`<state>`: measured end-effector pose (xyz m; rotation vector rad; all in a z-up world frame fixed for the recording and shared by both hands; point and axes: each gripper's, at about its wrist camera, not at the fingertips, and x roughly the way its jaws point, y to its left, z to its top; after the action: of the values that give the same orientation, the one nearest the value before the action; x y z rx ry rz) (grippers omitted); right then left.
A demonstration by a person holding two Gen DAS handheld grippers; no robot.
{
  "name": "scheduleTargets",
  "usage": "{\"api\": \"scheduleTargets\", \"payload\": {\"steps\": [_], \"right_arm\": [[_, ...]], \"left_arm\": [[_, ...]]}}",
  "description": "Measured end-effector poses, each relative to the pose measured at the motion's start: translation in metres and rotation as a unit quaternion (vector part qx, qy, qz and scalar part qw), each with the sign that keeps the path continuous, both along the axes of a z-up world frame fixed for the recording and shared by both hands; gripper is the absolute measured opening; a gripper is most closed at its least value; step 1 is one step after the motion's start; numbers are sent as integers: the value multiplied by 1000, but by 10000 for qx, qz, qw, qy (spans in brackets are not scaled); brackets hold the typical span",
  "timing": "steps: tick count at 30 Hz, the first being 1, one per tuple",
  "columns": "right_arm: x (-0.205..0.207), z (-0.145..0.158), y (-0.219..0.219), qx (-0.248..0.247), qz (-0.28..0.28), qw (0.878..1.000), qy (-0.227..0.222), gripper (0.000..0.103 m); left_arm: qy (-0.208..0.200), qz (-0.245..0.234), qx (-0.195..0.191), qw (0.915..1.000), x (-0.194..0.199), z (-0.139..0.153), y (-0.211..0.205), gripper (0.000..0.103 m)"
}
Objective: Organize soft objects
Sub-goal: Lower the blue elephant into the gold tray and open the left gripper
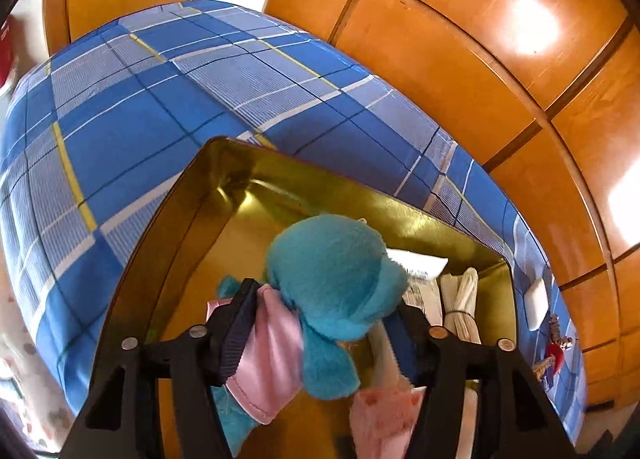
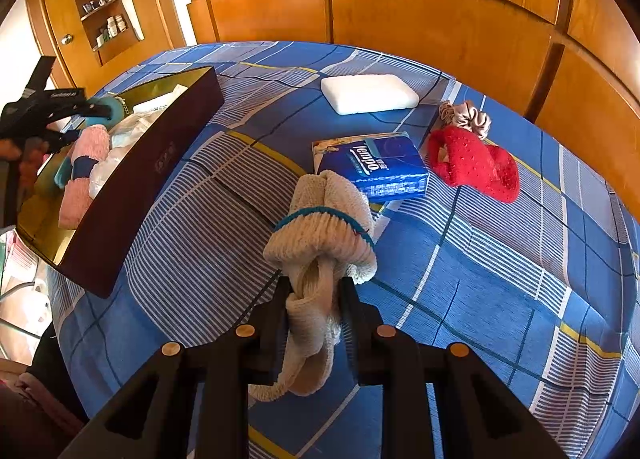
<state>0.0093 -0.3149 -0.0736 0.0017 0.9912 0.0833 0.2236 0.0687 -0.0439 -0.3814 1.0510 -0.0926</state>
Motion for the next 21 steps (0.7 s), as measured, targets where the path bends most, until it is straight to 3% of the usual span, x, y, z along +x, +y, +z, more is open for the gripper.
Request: {"api": "scheduleTargets", "payload": {"steps": [4,9,15,21], "right_arm": [[0,0,0,-4,3,10000,1,23],[0,-2,1,-36,10,10000,14,25],[1,-2,2,-73,-6,10000,7,25],[1,-1,4,-103,-17,9999,3,26]], "left_arm": [[-66,-111,36,9999,-6,10,3,81],[-469,-18,537,9975,-36,32,10,82],[-1171,-265,1511,9812,-97,50,-6,83],[-1429,-485,1758,9728,-145,51,-25,83]]}}
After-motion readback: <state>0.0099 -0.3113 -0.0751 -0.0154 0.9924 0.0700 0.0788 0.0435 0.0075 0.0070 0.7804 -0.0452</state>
